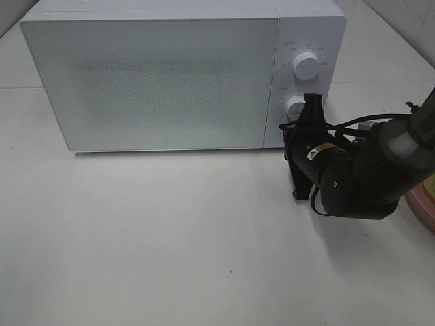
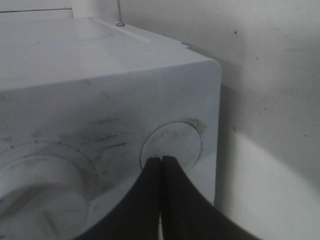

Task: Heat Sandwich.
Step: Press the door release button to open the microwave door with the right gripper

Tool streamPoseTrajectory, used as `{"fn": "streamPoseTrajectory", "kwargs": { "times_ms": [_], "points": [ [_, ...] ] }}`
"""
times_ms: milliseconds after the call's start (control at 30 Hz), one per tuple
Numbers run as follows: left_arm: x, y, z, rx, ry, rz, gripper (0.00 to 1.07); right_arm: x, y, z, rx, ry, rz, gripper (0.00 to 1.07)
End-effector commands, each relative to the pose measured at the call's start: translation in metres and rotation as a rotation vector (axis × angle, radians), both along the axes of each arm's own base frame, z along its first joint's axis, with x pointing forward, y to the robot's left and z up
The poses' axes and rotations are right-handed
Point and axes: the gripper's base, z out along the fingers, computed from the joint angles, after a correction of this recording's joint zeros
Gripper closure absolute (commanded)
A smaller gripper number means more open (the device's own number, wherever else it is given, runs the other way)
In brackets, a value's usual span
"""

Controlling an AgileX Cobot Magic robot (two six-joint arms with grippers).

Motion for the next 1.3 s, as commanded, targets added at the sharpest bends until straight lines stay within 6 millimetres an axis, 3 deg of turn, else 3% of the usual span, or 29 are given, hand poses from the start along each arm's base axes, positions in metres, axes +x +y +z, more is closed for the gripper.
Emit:
{"fn": "streamPoseTrajectory", "kwargs": {
  "times_ms": [33,400,800,1033,1167,1300],
  "points": [
    [-0.001,0.0,0.002,0.001,-0.001,-0.006,0.07,0.005,-0.001,0.001,-0.004,-0.009,0.002,1.07],
    [-0.001,0.0,0.002,0.001,-0.001,-0.006,0.07,0.014,-0.003,-0.007,-0.013,-0.013,-0.037,1.07],
    [-0.001,0.0,0.002,0.001,-0.001,-0.006,0.07,0.019,-0.006,0.003,-0.024,-0.114,-0.082,1.07],
    [-0.001,0.0,0.002,0.001,-0.001,-0.006,0.07,0.038,-0.001,0.02,-0.037,-0.207,-0.098,1.07],
    [-0.001,0.0,0.002,0.001,-0.001,-0.006,0.07,0.063,-0.004,0.04,-0.058,-0.3,-0.108,1.07],
    [-0.001,0.0,0.002,0.001,-0.001,-0.006,0.07,0.073,-0.005,0.049,-0.062,-0.34,-0.107,1.07]
  ]
}}
